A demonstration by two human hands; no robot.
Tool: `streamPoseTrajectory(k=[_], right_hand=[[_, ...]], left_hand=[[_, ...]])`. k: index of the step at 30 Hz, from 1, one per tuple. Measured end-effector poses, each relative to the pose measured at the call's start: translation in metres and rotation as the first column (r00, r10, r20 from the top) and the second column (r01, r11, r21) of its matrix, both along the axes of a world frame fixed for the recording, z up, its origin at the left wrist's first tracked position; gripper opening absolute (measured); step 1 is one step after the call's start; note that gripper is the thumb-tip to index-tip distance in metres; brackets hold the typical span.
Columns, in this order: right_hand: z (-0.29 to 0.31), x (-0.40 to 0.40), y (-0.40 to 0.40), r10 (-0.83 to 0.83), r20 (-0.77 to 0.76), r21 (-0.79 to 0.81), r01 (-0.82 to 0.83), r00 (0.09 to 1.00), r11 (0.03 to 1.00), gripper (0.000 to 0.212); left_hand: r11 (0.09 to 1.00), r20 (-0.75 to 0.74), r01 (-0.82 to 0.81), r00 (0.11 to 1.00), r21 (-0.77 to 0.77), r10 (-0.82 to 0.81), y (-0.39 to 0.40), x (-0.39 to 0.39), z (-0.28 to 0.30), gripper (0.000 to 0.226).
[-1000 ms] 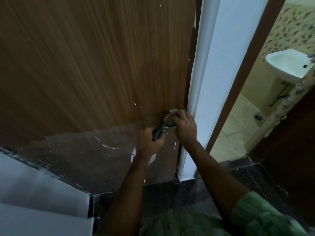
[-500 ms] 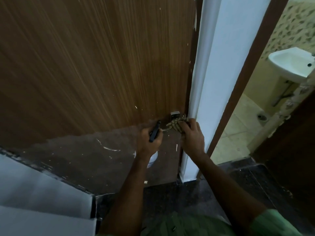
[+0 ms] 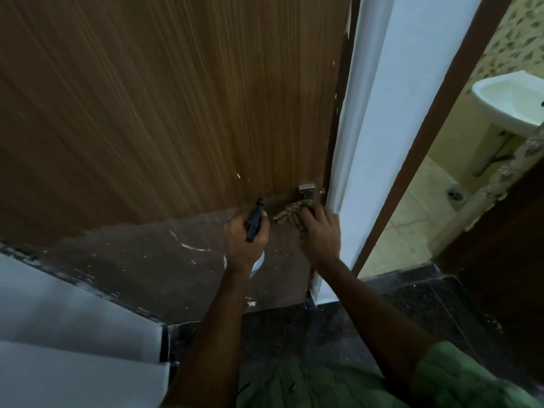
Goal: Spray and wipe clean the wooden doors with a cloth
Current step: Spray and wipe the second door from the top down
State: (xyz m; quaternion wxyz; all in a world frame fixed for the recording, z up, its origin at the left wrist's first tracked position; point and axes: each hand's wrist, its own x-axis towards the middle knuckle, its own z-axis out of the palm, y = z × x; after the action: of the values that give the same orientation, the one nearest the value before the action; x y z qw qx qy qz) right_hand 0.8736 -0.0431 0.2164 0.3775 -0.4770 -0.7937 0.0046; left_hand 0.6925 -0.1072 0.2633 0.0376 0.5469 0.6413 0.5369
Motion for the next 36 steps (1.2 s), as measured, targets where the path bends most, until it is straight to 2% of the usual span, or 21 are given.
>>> streamPoseTrajectory(k=[2, 6, 8, 10, 14, 19, 20, 22, 24, 25, 28, 31, 32, 36], right_hand=[[-0.002, -0.004, 0.000, 0.005, -0.004, 0.020, -0.005, 1.000, 1.000, 0.035], [-0.003, -0.031, -0.006, 0.105, 0.081, 0.017, -0.107, 0.991, 0.994, 0.044], [-0.004, -0.018, 0.001, 0.136, 0.129, 0.080, -0.147, 0.982, 0.986, 0.043], [-0.002, 0.001, 0.010, 0.110, 0.154, 0.108, -0.127, 0.982, 0.986, 0.043], [-0.001, -0.004, 0.007, 0.045, 0.087, 0.041, -0.048, 0.995, 0.998, 0.049], [-0.001, -0.025, 0.010, 0.270, 0.077, -0.025, -0.269, 0.960, 0.963, 0.043], [-0.001, -0.016, 0.013, 0.246, 0.040, -0.022, -0.245, 0.968, 0.969, 0.039], [0.000, 0.015, 0.016, 0.083, -0.118, -0.048, -0.089, 0.990, 0.995, 0.030], [0.005, 0.042, 0.021, -0.112, -0.297, -0.109, 0.083, 0.948, 0.991, 0.032], [0.010, 0.048, 0.022, -0.145, -0.331, -0.140, 0.104, 0.932, 0.985, 0.035], [0.022, 0.027, 0.029, -0.054, -0.322, -0.284, -0.042, 0.945, 0.958, 0.048], [0.021, 0.008, 0.033, -0.086, -0.340, -0.219, 0.011, 0.937, 0.976, 0.049], [0.017, 0.007, 0.032, -0.101, -0.380, -0.231, 0.011, 0.919, 0.973, 0.047], [-0.003, 0.007, 0.025, -0.244, -0.536, -0.446, -0.025, 0.808, 0.895, 0.035]], left_hand=[[1.000, -0.016, 0.000, 1.000, -0.002, 0.000, 0.001, 0.002, 0.002, 0.042], [0.999, -0.036, 0.033, 0.999, 0.001, -0.033, 0.000, 0.008, 0.009, 0.036], [0.999, -0.018, 0.052, 0.999, 0.009, -0.051, 0.000, 0.009, 0.008, 0.036], [0.998, 0.010, 0.053, 0.999, -0.012, -0.053, 0.004, 0.010, 0.004, 0.040], [0.998, -0.013, 0.058, 0.998, -0.031, -0.058, 0.009, 0.013, 0.001, 0.040], [0.994, 0.036, 0.096, 0.995, -0.057, -0.094, 0.013, 0.018, 0.005, 0.033], [0.993, 0.040, 0.095, 0.995, -0.066, -0.092, 0.013, 0.021, 0.005, 0.037], [0.988, 0.064, 0.121, 0.991, -0.097, -0.115, 0.015, 0.027, 0.003, 0.043], [0.981, 0.042, 0.152, 0.988, -0.123, -0.148, 0.017, 0.033, -0.001, 0.043], [0.977, 0.021, 0.167, 0.986, -0.135, -0.166, 0.018, 0.037, -0.003, 0.041], [0.969, -0.026, 0.193, 0.980, -0.156, -0.199, 0.020, 0.046, -0.001, 0.036], [0.965, -0.011, 0.213, 0.976, -0.151, -0.217, 0.019, 0.046, 0.005, 0.033], [0.965, 0.000, 0.213, 0.976, -0.151, -0.216, 0.018, 0.044, 0.005, 0.035], [0.959, 0.058, 0.238, 0.971, -0.152, -0.232, 0.017, 0.036, 0.009, 0.040]])
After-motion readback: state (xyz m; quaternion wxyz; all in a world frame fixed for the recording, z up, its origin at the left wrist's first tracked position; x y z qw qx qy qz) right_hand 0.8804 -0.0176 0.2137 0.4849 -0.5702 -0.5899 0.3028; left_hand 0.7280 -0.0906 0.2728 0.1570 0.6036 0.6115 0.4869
